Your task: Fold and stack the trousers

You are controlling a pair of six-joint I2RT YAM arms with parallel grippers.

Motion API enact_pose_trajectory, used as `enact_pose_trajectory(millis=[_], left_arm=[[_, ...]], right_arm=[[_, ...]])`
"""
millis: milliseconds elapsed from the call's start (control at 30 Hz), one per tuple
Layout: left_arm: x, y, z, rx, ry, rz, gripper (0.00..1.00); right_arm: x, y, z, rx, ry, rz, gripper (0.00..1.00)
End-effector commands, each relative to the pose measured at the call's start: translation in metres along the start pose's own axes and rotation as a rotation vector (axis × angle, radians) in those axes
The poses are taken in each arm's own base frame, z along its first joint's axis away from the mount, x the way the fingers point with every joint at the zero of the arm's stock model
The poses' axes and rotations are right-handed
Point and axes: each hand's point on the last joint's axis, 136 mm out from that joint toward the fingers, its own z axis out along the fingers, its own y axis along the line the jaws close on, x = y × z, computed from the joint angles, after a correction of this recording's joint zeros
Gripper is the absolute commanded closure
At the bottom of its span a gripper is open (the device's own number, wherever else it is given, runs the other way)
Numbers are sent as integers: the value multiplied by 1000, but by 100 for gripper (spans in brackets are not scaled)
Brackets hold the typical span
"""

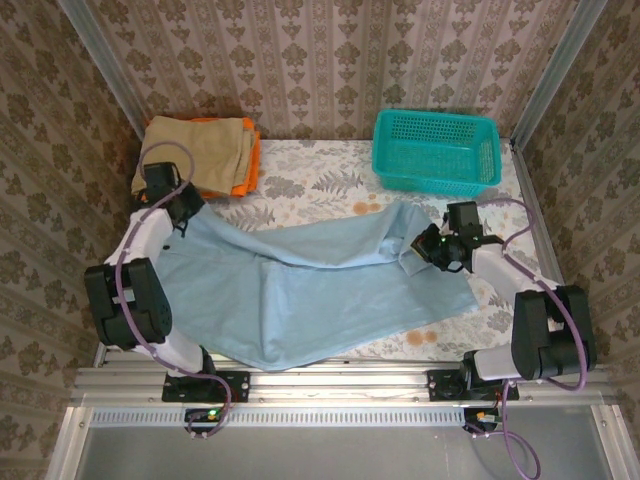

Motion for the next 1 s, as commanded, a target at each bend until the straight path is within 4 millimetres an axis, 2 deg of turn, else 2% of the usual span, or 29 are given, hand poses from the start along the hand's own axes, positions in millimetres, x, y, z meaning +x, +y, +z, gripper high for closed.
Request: enact_pose_trajectory(millis=[0,33,67,100,133,200,267,367,433,467,567,633,667,800,967], left_arm=[[19,-8,6,36,25,4,90],[25,-7,9,34,35,7,83],[32,-8,12,33,48,15,71],[37,-9,15,29,58,26,55],[42,-10,17,27,68,41,47],[49,-14,21,15,88,76,32],[59,-17,26,5,119,108,24],[72,-14,27,-23,152,139,24],[77,-10,25,-29,152,143,26],[81,-7,25,-32,154,143,31],[91,-1,30,-41,179,152,73],[95,3,36,-50,196,154,94],[94,3,37,-50,193,155,100],[79,-3,33,-40,143,155,100],[45,-16,19,-18,71,148,100]], right_arm=[[-17,4,-6,55,-57,-70,100],[-19,4,-9,66,-65,-83,100],[-21,5,-11,79,-74,-103,100],[-22,3,-12,95,-79,-115,100],[-25,9,-22,84,-108,-130,100],[-27,10,-27,86,-126,-144,100],[-26,9,-28,92,-125,-153,100],[-25,8,-28,93,-120,-157,100],[-25,7,-29,99,-127,-159,100],[-26,6,-29,103,-131,-163,100],[-30,6,-32,123,-143,-183,100],[-38,7,-39,152,-174,-208,100],[-42,5,-43,183,-195,-225,100],[-77,10,-76,292,-357,-282,100],[-120,31,-99,342,-457,-357,100]])
